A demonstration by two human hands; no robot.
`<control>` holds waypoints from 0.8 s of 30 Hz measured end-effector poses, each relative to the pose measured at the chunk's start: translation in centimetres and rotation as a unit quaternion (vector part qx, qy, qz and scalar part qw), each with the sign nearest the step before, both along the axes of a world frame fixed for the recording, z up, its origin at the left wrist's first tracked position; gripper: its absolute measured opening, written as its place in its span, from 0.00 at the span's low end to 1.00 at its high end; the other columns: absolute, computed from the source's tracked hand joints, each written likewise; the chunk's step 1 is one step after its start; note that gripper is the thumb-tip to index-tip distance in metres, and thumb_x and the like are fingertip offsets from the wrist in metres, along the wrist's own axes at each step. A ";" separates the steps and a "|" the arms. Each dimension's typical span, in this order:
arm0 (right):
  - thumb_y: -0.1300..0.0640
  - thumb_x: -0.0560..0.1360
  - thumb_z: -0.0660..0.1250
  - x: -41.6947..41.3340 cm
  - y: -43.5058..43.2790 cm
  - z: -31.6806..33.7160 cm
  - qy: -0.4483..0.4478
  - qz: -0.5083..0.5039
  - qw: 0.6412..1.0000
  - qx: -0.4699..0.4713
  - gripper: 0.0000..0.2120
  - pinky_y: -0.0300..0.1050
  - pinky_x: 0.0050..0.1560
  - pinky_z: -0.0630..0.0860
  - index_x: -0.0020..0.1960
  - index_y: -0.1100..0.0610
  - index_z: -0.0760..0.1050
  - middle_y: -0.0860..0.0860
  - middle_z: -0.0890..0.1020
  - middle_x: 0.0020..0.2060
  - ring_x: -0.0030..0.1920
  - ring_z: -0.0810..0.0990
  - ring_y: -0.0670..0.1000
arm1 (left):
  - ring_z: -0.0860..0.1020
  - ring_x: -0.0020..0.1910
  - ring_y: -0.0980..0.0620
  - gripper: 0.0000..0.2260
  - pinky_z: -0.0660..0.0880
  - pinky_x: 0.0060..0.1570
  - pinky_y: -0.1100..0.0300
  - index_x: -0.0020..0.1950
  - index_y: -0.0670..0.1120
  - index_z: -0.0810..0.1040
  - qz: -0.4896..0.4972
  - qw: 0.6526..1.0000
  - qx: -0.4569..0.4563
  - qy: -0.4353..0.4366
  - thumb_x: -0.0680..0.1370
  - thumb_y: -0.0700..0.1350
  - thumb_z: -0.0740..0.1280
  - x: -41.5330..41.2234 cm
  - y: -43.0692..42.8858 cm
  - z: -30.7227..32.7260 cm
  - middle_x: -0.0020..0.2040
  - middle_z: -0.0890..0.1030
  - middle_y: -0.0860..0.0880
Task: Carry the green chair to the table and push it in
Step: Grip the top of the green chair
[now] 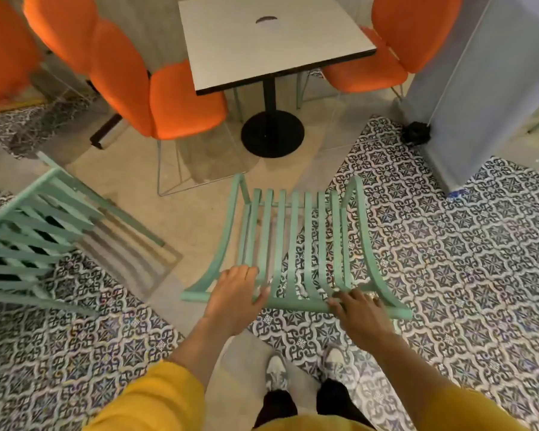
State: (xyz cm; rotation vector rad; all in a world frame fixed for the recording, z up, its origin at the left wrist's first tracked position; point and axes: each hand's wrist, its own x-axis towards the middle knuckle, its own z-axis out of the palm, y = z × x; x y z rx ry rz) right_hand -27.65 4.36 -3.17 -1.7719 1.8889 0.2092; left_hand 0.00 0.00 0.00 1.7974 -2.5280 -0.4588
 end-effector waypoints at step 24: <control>0.52 0.81 0.58 0.7 2.3 -3.6 0.022 0.020 0.992 -0.123 0.10 0.55 0.61 0.69 0.57 0.53 0.75 0.52 0.78 0.57 0.57 0.75 0.56 | 0.70 0.57 0.43 0.26 0.70 0.55 0.49 0.55 0.46 0.72 -0.043 0.986 0.045 -0.154 0.80 0.64 0.44 0.6 1.4 -5.5 0.58 0.76 0.45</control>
